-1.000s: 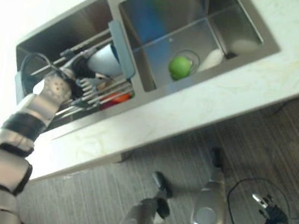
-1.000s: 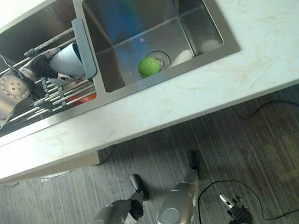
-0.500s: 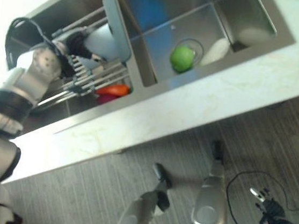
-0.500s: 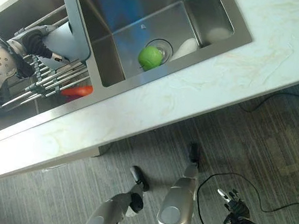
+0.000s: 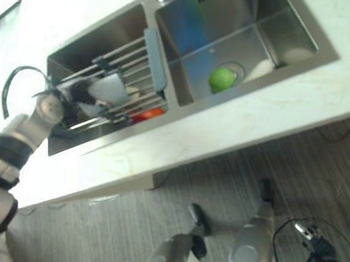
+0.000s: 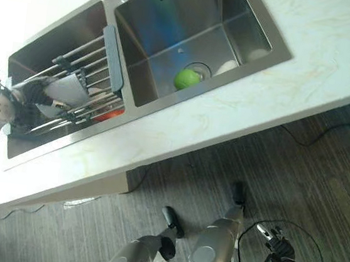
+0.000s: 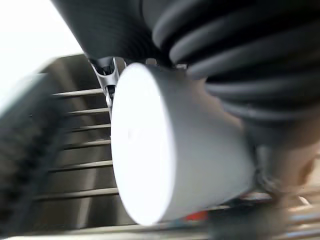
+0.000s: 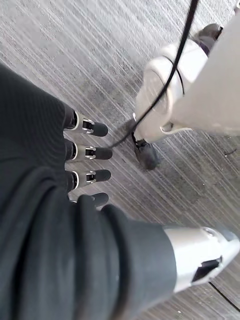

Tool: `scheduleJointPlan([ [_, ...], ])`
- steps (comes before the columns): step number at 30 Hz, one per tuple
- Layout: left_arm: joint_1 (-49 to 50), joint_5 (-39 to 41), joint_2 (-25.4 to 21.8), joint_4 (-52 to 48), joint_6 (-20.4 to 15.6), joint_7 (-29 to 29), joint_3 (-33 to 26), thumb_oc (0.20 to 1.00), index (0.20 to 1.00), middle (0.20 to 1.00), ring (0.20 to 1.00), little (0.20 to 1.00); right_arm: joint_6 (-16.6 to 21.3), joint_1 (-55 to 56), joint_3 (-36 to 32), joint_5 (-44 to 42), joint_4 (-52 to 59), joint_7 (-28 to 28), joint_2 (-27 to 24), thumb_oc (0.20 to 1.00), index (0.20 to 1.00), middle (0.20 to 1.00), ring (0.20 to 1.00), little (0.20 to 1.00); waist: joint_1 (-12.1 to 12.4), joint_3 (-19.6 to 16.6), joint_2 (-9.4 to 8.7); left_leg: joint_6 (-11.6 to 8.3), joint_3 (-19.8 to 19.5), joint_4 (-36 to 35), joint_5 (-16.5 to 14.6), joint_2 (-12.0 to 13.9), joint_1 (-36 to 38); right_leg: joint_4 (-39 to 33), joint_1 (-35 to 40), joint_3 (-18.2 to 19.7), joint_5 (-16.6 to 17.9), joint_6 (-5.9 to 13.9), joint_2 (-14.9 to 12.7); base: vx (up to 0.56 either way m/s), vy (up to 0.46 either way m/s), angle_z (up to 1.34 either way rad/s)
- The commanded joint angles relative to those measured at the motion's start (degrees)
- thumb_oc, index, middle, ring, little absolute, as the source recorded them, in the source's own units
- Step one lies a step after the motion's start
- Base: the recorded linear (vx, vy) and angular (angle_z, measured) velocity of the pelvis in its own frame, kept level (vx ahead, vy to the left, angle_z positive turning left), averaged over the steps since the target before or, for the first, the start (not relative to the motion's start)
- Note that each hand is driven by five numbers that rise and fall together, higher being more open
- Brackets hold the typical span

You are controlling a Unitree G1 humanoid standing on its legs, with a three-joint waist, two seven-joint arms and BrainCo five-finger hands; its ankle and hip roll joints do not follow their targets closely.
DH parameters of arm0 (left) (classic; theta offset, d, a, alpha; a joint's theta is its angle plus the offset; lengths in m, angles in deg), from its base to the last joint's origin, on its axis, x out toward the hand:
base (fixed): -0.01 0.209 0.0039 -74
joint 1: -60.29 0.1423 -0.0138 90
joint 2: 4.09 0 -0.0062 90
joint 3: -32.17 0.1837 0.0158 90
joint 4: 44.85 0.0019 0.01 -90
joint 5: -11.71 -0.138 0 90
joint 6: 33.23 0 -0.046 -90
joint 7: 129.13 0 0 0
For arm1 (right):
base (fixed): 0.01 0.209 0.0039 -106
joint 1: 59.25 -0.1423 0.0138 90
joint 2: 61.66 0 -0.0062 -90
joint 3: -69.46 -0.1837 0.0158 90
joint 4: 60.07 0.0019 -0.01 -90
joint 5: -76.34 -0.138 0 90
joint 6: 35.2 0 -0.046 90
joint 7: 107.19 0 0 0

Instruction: Place the dishes in the dishwasher.

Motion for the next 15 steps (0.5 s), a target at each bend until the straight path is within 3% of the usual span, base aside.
scheduleJointPlan([
  [1,-0.74,0.40,-5.99,2.90,-1.17,6.33,-6.56,0.200,0.200,0.200,0.200,0.200,1.71,4.63,-1.67,3.65,-0.23,-1.26,1.58,1.000,1.000,1.000,1.000,1.000,-0.18,-5.31,-2.03,-1.86,-1.39,5.88,-5.25,1.71,-2.86,8.99,-1.72,2.13,-12.72,2.42,0.14,-0.01,-0.004,0.36],
  [5,1.02,0.68,-7.80,1.01,-1.95,9.10,-10.36,0.200,0.200,0.200,0.200,0.200,-0.03,5.90,-3.42,1.53,-4.32,-0.08,2.43,1.000,1.000,1.000,1.000,1.000,1.88,-9.71,-1.70,-1.51,-2.64,6.34,-5.99,1.60,0.05,8.80,3.34,-0.78,-14.15,1.90,0.21,0.08,-0.014,0.40],
  [8,2.66,1.79,-9.61,-3.32,-1.18,10.02,-13.40,0.200,0.200,0.200,0.200,0.200,-0.68,6.17,-4.22,3.79,-6.96,-0.65,3.41,1.000,1.000,1.000,1.000,1.000,4.73,-14.30,-1.84,-1.41,-4.31,6.52,-6.58,1.76,2.45,8.41,7.61,-3.64,-15.46,0.94,1.19,0.13,-0.052,0.29],
  [10,4.34,3.87,-10.81,-6.04,-0.35,11.44,-15.80,0.200,0.200,0.200,0.200,0.200,-0.92,6.10,-4.36,4.61,-7.78,-0.55,3.68,1.000,1.000,1.000,1.000,1.000,6.48,-15.61,-2.04,-1.23,-5.89,6.73,-7.20,1.64,3.26,9.56,8.87,-4.79,-17.08,0.29,1.74,0.07,-0.074,0.25],
  [11,7.22,4.12,-11.20,-8.31,-0.87,12.47,-18.76,0.200,0.200,0.200,0.200,0.200,-1.55,6.24,-4.43,5.93,-7.90,-0.10,4.20,1.000,1.000,1.000,1.000,1.000,7.45,-16.20,-2.35,-1.09,-7.56,6.79,-7.41,1.74,4.16,11.95,9.93,-4.91,-19.62,-0.77,2.90,0.05,-0.114,0.12],
  [13,9.79,3.47,-10.72,-9.74,-2.54,13.91,-21.01,0.200,0.200,0.200,0.200,0.200,-1.80,6.75,-4.42,7.37,-8.12,0.12,5.08,1.000,1.000,1.000,1.000,1.000,7.79,-16.88,-2.25,-0.78,-10.22,6.34,-6.87,2.25,4.29,15.79,9.76,-2.85,-22.65,-2.24,4.95,-0.01,-0.155,0.23],
  [15,10.06,2.78,-9.28,-10.77,-7.86,16.22,-19.74,0.200,0.200,0.200,0.200,0.200,-0.92,9.10,-4.32,5.49,-8.73,-1.10,7.16,1.000,1.000,1.000,1.000,1.000,5.96,-17.42,-2.38,0.22,-17.90,5.33,-6.64,1.75,4.99,24.22,9.21,4.86,-29.07,-4.56,8.63,-0.11,-0.217,1.40],
])
